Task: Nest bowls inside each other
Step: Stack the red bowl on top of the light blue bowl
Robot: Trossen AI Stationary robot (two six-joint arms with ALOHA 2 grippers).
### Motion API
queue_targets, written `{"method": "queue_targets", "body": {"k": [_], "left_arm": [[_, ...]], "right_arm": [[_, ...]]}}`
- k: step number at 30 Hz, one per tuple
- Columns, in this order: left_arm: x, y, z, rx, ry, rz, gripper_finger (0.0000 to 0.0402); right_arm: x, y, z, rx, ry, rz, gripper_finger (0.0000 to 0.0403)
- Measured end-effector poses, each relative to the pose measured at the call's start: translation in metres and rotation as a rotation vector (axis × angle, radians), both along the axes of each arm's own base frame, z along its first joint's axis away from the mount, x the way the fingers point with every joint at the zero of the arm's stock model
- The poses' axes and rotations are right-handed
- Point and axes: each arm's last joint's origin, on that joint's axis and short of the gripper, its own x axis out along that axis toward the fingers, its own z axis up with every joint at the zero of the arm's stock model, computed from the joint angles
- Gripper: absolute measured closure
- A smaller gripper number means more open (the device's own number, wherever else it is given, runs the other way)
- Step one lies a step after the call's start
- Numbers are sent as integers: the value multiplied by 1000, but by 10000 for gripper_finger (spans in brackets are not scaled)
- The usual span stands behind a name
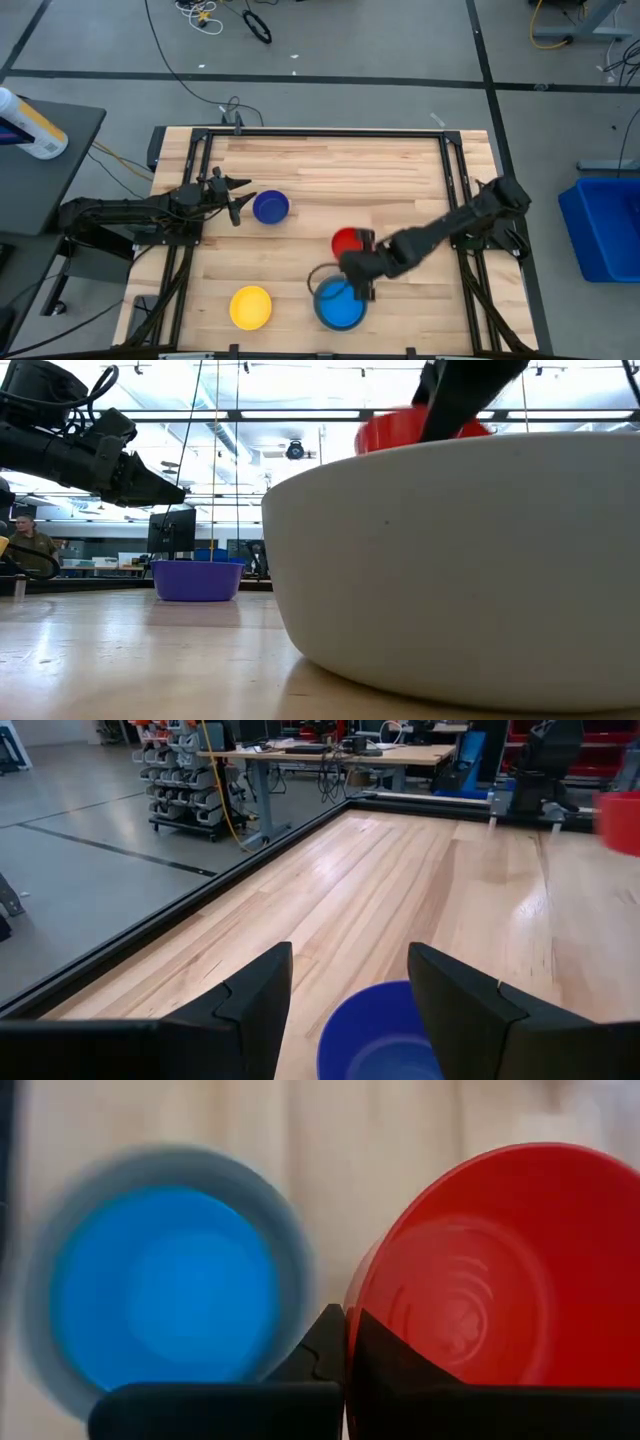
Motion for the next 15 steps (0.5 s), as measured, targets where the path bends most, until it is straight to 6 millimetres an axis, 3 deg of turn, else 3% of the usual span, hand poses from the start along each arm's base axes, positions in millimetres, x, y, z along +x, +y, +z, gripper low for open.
{"method": "queue_targets", "body": {"k": [7,15], "left_arm": [[0,0,0,-3,-1,0,194],[0,0,0,-3,-2,0,194]], "right_arm": [[-2,49,6,92,-142,9,402],[10,74,-14,176,-113,36,403]]}}
